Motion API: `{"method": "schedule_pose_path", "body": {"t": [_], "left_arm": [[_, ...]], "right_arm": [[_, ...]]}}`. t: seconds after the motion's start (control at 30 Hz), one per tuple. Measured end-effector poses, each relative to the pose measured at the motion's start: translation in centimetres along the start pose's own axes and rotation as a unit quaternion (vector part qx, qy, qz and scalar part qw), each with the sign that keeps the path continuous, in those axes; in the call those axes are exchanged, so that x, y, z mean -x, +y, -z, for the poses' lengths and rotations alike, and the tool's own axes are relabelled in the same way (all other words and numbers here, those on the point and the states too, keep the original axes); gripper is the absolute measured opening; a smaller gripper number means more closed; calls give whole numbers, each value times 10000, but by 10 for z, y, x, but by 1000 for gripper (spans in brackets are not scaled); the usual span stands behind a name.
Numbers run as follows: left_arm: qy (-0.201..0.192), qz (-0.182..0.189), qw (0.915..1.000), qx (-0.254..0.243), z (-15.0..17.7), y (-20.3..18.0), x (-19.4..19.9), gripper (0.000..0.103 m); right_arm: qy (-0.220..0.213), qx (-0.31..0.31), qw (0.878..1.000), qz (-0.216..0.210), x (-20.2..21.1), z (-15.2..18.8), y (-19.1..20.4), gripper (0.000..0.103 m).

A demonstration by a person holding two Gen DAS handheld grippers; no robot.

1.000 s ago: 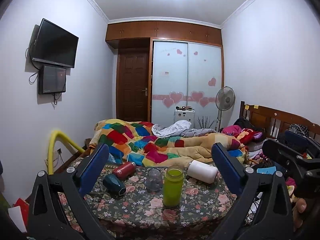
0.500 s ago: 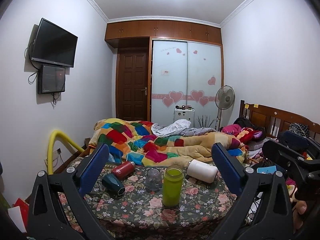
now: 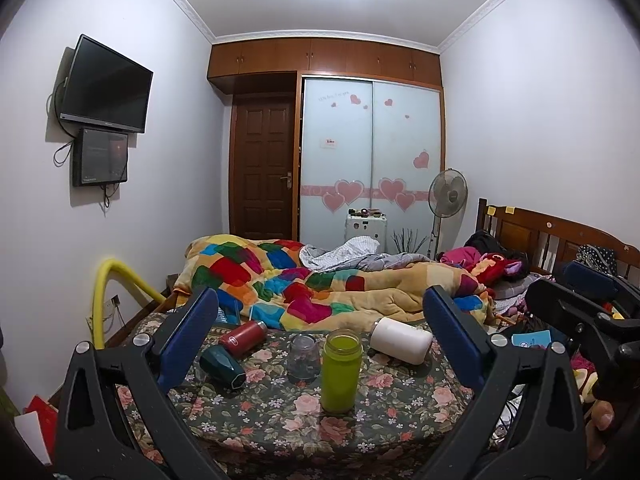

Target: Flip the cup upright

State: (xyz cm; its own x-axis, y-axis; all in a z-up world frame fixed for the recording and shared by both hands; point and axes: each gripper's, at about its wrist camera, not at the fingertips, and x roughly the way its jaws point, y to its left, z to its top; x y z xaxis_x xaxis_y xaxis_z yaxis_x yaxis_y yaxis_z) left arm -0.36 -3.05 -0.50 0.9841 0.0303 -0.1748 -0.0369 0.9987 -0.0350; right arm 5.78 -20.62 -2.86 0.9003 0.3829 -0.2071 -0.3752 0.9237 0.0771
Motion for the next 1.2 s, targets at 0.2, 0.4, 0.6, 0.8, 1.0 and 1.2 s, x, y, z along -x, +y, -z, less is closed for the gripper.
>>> {"method": "schedule_pose_path", "body": {"t": [0.2, 0.4, 0.6, 0.8, 1.0, 1.2], "left_arm": [[4, 34, 10000, -36, 1, -3, -1, 103], [-40, 104, 9999, -105, 4, -9, 2, 103], [-54, 117, 9998, -131, 3, -9, 2, 103], [-46, 163, 9998, -91, 0, -6, 3, 103], [-37, 209, 9998, -42, 0, -1, 3, 103], [-20, 243, 9997, -22, 1, 3, 1, 103]], "right_arm": [[-12, -9, 10000, 12, 0, 1, 2, 103], [-9, -10, 10000, 10, 0, 1, 3, 103], [-9, -15, 10000, 11, 0, 1, 3, 103], [-23, -4, 10000, 26, 1, 0, 4, 103], [-15, 8, 10000, 34, 1, 0, 6, 103], [40, 1, 10000, 44, -3, 3, 7, 103]]}}
